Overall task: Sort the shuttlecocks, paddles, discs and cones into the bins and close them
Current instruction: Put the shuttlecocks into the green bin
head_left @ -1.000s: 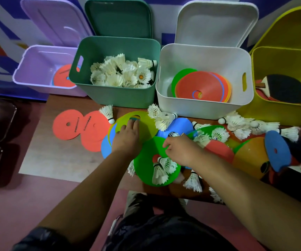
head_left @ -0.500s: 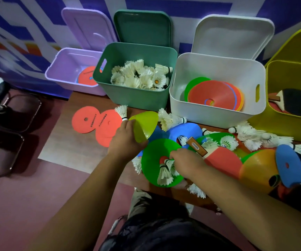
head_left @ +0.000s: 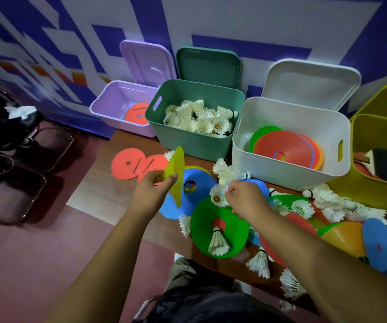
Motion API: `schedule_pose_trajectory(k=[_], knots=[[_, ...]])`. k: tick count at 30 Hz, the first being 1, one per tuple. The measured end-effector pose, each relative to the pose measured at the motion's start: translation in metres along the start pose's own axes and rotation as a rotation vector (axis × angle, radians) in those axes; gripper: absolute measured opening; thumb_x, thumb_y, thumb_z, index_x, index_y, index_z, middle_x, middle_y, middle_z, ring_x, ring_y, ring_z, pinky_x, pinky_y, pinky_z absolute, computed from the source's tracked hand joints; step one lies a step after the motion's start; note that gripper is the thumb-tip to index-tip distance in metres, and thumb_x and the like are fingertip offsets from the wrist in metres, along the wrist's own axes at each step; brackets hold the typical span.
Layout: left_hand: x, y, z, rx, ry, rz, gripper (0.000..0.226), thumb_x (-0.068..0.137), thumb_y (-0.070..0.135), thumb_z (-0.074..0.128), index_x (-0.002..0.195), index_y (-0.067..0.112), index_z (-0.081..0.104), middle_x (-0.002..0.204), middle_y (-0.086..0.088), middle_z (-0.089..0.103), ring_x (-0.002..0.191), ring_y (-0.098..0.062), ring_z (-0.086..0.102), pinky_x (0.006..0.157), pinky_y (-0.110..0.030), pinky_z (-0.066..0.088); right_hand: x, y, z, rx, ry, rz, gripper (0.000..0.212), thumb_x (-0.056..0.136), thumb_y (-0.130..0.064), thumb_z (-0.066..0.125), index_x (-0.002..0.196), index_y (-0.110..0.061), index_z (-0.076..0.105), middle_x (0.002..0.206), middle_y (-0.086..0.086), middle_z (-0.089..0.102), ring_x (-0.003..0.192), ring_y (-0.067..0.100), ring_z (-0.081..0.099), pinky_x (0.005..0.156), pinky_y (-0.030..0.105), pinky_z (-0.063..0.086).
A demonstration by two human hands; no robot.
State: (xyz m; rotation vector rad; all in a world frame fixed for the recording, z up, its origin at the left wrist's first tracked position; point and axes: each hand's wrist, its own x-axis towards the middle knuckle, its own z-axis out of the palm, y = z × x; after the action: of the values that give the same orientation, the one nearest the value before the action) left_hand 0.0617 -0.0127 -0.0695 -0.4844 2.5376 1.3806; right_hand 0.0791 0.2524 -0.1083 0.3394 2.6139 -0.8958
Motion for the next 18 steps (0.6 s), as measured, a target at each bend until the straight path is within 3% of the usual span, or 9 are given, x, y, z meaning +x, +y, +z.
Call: schedule_pose_trajectory(k=[2,4,6,10,14,18], knots=[[0.003,0.003,-0.009,-0.096,-0.021,-0.022,0.072,0.072,0.083,0.070,0.113,0.024,0.073,0.102,0.001,0.078,0.101,-0.022,0.073,0.096,-0.051,0.057,0.008,-0.019,-0.019,0.208,0.052,0.052,0.018,0.092,-0.020,0.059,0.076,-0.013,0.063,0.066,0.011,0.067,0.055,0.029,0.072,0.046,0.041,0.059],[0.000,0.017,-0.018,-0.224,-0.030,-0.022,0.040,0.089,0.061,0.069,0.095,0.022,0.076,0.090,0.002,0.079,0.091,-0.023,0.075,0.087,-0.045,0.059,0.018,-0.041,-0.041,0.403,0.075,0.077,0.019,0.095,-0.013,0.059,0.077,-0.012,0.061,0.068,0.015,0.067,0.052,0.026,0.070,0.041,0.033,0.053],[0.004,0.026,-0.026,-0.390,-0.020,-0.034,0.025,0.101,0.040,0.065,0.092,0.018,0.074,0.087,-0.001,0.076,0.084,-0.025,0.072,0.081,-0.042,0.058,0.033,-0.058,-0.065,0.547,0.123,0.063,0.017,0.098,-0.009,0.058,0.081,-0.009,0.062,0.069,0.015,0.063,0.052,0.025,0.065,0.045,0.032,0.052],[0.019,0.039,-0.044,-0.580,-0.039,-0.092,0.026,0.104,0.029,0.057,0.097,0.008,0.072,0.091,-0.011,0.076,0.073,-0.026,0.074,0.085,-0.047,0.059,0.063,-0.086,-0.099,0.816,0.174,0.056,0.017,0.104,-0.018,0.057,0.113,-0.006,0.065,0.092,0.013,0.069,0.069,0.021,0.072,0.063,0.036,0.061],[0.035,0.049,-0.052,-0.611,-0.035,-0.106,0.023,0.099,0.006,0.048,0.084,-0.001,0.064,0.077,-0.025,0.071,0.067,-0.032,0.074,0.083,-0.050,0.064,0.072,-0.098,-0.100,0.836,0.150,0.096,0.013,0.105,-0.015,0.052,0.112,-0.010,0.062,0.103,0.012,0.068,0.078,0.022,0.071,0.073,0.039,0.062],[0.049,0.055,-0.050,-0.567,-0.100,-0.078,0.019,0.099,0.002,0.049,0.093,-0.009,0.063,0.082,-0.034,0.068,0.076,-0.037,0.075,0.077,-0.047,0.065,0.064,-0.089,-0.086,0.792,0.100,0.128,0.014,0.104,-0.017,0.055,0.107,-0.012,0.068,0.100,0.012,0.072,0.077,0.022,0.071,0.069,0.039,0.063]])
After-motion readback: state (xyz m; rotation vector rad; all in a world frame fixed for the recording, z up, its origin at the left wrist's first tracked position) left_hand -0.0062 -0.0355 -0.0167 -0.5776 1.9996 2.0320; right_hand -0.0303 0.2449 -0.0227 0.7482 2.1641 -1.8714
